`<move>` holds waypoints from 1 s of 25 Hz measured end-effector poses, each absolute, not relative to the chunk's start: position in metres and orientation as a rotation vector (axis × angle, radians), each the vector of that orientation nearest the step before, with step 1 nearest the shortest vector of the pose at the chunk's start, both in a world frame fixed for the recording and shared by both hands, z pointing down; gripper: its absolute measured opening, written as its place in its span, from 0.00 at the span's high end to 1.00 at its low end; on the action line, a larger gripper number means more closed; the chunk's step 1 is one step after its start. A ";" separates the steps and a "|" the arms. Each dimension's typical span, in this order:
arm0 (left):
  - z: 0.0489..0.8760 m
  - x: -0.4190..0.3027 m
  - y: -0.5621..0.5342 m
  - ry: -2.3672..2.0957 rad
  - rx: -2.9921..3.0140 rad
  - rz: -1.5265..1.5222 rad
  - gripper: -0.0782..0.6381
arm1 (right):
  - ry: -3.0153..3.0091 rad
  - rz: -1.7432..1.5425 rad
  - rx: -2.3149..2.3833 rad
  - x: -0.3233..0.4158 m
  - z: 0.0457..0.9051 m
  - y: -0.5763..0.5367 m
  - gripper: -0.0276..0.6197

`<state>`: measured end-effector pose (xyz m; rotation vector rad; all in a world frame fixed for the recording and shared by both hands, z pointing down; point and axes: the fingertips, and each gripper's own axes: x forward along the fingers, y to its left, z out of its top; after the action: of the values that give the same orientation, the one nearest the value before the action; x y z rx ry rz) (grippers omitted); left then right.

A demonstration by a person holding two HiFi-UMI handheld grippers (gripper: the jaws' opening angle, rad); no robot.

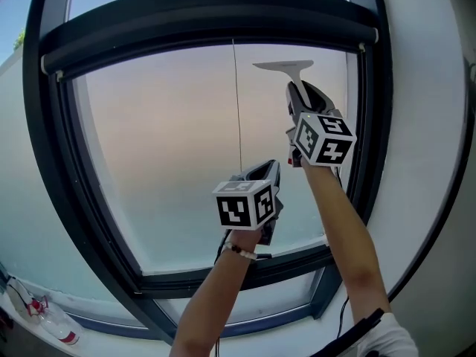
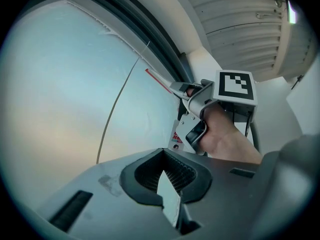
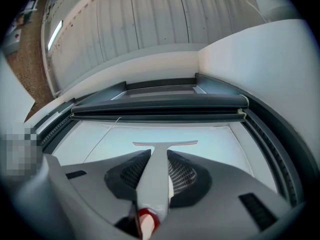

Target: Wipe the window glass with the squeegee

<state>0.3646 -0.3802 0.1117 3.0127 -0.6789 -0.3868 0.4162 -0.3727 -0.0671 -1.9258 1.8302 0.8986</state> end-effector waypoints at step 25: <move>0.164 0.363 -0.389 -0.678 3.008 -0.296 0.89 | 1.868 0.824 -1.980 0.431 0.017 -0.384 0.83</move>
<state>0.3631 -0.3889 0.1639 3.0077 -0.6777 -0.2956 0.4310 -0.3842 0.0172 -1.9798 1.8684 0.8240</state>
